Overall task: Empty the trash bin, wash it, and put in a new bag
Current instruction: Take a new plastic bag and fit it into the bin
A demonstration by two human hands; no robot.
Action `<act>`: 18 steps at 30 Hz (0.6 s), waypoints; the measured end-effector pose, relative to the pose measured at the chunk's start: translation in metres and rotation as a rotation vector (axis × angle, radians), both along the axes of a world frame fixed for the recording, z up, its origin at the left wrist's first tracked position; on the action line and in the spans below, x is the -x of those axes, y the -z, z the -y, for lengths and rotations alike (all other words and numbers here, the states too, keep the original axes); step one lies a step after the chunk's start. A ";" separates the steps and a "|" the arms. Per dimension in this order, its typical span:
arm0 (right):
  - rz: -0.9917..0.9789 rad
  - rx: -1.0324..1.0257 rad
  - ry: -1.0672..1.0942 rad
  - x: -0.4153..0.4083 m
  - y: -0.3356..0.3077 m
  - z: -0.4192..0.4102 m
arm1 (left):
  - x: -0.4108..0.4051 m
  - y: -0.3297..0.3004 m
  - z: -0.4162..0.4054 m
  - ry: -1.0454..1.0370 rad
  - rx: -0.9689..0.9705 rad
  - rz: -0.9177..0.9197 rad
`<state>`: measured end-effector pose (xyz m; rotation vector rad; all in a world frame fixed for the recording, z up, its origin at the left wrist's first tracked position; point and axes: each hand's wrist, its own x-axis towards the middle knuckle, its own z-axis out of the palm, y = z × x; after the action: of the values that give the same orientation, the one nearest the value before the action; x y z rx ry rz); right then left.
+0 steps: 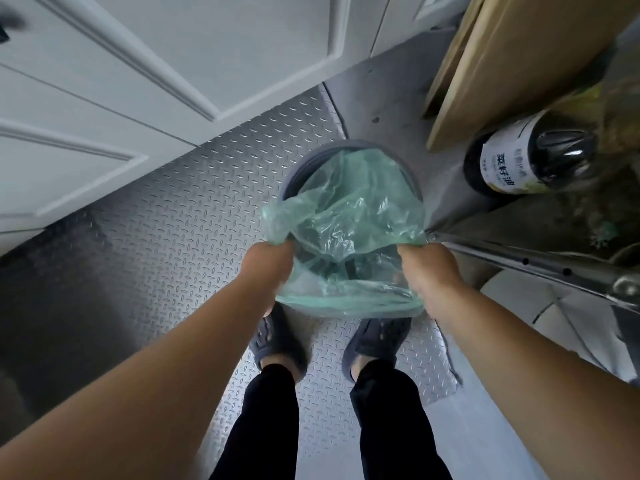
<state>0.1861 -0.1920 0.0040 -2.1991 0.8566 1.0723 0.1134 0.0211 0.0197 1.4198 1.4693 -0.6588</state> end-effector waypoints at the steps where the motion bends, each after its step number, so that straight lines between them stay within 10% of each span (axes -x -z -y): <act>1: -0.015 -0.014 0.027 -0.002 0.001 -0.002 | -0.002 0.000 0.000 -0.010 0.005 0.001; 12: -0.320 -0.048 -0.230 -0.004 0.011 -0.021 | -0.002 0.012 -0.001 0.050 0.110 -0.157; 18: -0.047 0.058 -0.114 -0.002 0.010 0.005 | -0.002 -0.002 0.001 -0.049 0.131 -0.084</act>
<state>0.1879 -0.1969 -0.0058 -2.3036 0.7996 1.1706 0.1156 0.0198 0.0220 1.2659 1.4927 -0.7775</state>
